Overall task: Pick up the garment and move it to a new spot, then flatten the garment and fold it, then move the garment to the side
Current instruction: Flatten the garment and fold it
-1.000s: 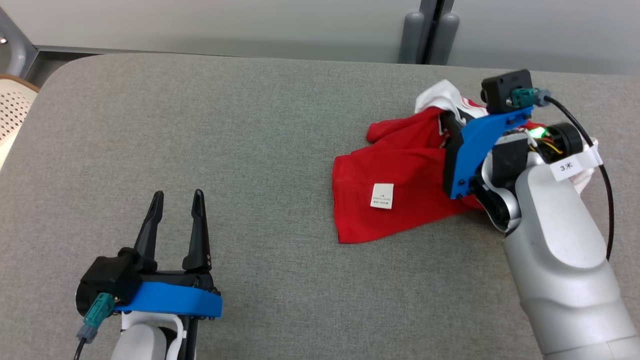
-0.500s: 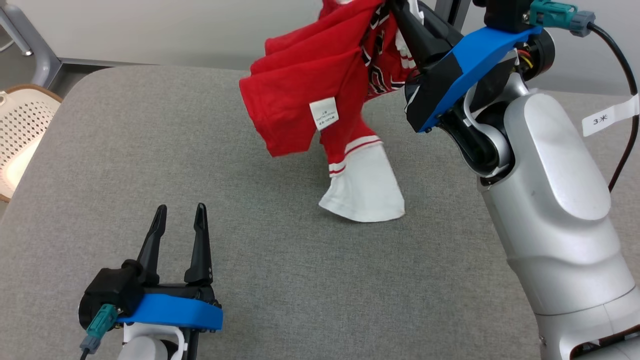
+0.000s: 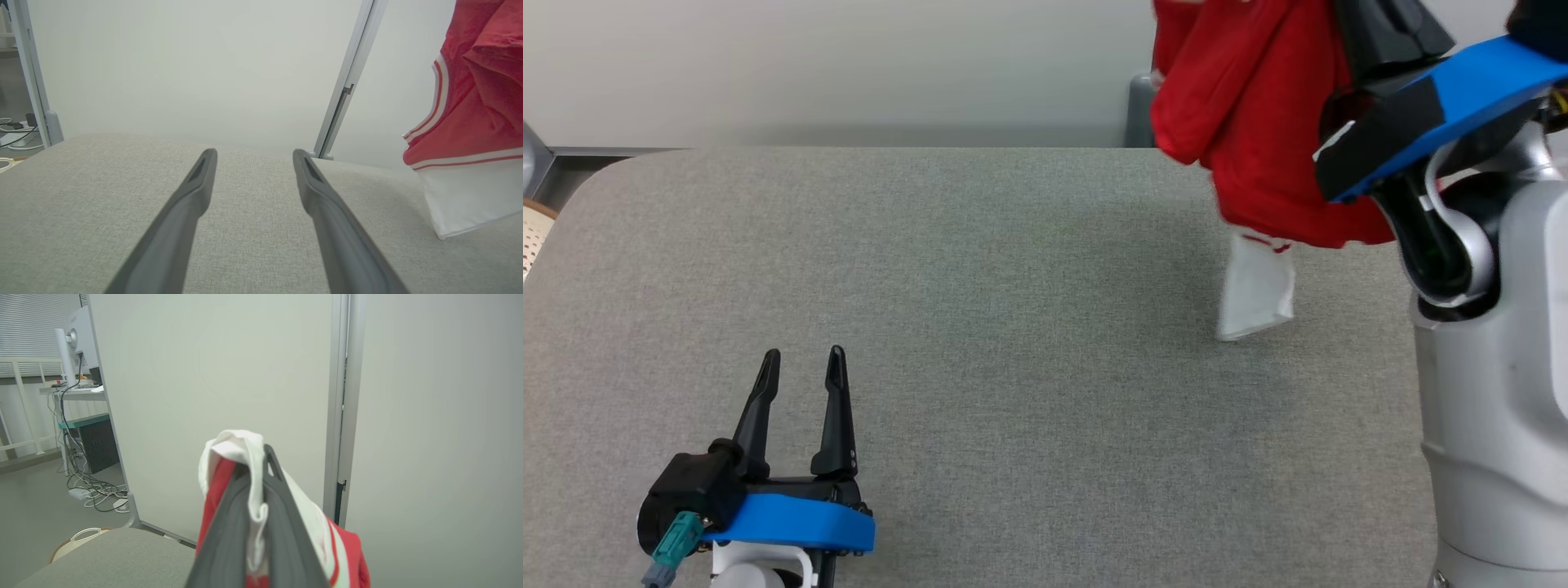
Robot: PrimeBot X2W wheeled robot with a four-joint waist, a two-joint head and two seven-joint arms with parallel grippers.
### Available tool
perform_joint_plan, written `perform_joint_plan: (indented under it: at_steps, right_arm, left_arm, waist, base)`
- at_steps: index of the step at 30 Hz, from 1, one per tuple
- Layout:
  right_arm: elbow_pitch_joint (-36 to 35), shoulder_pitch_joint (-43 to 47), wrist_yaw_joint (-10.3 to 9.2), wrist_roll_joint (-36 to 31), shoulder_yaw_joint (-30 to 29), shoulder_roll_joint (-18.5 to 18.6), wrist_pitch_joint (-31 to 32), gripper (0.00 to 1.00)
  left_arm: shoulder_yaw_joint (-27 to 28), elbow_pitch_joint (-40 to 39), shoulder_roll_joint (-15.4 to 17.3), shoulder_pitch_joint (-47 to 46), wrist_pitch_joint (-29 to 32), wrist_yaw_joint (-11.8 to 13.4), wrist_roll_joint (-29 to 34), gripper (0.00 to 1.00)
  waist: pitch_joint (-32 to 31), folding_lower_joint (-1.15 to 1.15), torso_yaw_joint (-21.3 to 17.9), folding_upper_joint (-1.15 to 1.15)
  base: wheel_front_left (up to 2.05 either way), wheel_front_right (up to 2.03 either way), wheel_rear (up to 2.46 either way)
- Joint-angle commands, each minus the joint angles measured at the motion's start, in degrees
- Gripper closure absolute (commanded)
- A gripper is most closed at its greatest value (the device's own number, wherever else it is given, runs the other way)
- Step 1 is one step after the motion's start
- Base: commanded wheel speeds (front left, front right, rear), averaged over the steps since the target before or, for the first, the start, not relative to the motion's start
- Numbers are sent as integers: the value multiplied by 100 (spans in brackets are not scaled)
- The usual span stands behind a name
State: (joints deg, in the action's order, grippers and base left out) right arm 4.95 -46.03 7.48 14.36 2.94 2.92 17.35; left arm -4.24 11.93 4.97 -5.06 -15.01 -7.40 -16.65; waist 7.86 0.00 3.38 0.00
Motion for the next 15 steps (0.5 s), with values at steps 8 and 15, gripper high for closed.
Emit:
perform_joint_plan:
  at_steps: [8,15]
  right_arm:
    - [-1069,550,3,-180,247,-2,719,100]
    - [464,829,3,-356,467,3,559,100]
  left_arm:
    - [-117,23,-14,-109,-24,-6,-30,0]
    - [-217,35,-18,-259,-20,-6,-94,0]
  waist:
    - [-4,0,29,0]
    - [234,0,293,0]
  base:
    - [0,0,0]
    - [0,0,0]
